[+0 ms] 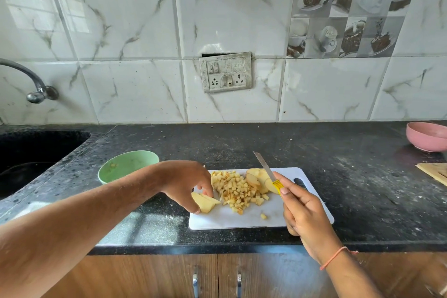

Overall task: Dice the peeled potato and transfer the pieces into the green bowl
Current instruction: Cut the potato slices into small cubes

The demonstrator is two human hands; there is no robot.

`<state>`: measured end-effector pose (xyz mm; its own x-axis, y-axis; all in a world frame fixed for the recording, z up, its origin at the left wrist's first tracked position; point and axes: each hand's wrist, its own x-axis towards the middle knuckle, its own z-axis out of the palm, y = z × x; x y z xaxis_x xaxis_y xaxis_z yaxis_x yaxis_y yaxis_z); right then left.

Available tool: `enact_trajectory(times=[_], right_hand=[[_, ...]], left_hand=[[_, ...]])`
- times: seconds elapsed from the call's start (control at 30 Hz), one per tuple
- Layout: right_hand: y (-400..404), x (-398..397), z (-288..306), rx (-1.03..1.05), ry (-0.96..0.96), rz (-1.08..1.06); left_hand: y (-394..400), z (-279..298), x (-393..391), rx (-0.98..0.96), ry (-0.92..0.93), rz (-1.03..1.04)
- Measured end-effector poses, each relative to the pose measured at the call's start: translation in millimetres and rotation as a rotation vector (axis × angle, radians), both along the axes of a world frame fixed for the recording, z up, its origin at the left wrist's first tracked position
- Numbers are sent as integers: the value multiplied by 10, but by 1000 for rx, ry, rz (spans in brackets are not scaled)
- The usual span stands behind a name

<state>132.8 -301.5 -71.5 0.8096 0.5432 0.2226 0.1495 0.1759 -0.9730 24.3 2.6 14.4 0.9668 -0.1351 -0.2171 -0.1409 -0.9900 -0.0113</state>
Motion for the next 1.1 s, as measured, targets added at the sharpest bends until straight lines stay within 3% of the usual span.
enact_trajectory(times=[0.4, 1.1], right_hand=[[11, -17, 15, -4, 17, 3], [7, -33, 34, -14, 4, -3]], left_hand=[[21, -253, -149, -302, -41, 308], [188, -279, 9, -430, -134, 367]])
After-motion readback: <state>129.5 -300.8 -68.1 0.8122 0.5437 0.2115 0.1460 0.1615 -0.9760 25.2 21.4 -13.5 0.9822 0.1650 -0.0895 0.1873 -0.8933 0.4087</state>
